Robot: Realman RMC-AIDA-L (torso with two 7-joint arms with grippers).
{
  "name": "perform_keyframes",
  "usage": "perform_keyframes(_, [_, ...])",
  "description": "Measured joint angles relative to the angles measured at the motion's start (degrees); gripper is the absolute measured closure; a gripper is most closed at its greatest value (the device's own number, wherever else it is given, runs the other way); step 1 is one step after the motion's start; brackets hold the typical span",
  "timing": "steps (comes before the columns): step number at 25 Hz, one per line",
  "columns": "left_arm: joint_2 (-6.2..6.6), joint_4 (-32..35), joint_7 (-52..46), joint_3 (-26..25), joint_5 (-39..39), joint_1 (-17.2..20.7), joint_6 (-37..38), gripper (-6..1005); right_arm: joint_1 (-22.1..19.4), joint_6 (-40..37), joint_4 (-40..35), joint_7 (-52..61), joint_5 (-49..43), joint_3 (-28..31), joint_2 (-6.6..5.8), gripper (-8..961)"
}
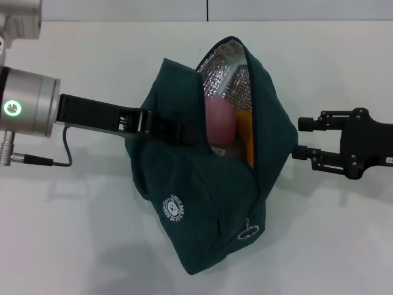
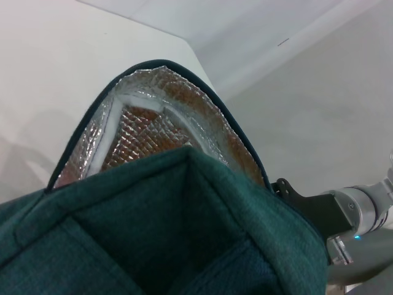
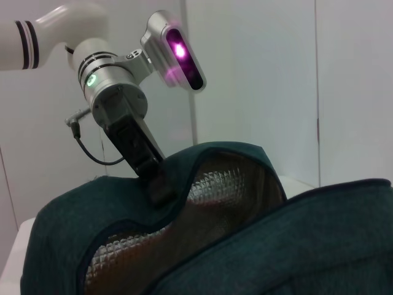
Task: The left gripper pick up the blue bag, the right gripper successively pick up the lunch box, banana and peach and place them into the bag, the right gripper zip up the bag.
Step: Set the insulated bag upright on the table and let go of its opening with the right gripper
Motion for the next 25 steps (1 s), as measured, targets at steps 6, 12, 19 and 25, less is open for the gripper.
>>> perform_keyframes(6, [0.00, 0.0, 0.0, -0.2, 0.0, 0.0, 0.0, 958, -0.1, 1.7, 0.0, 0.0, -0.8, 0.0, -0.04, 446])
perform_keyframes(12, [0.00, 0.0, 0.0, -0.2, 0.0, -0.2, 0.0, 958, 0.3, 4.7, 0.3, 0.0, -1.6, -2.1, 0.11, 445])
perform_keyframes(19, [0.00, 0.0, 0.0, -0.2, 0.0, -0.3, 0.0, 958, 1.1, 5.1, 0.0, -0.3, -1.6, -3.6, 0.20, 482])
perform_keyframes(25, [0.00, 0.0, 0.0, -0.2, 0.0, 0.0, -0.1, 957, 0.3, 4.3, -0.9, -2.7, -1.0, -3.8, 0.25, 622])
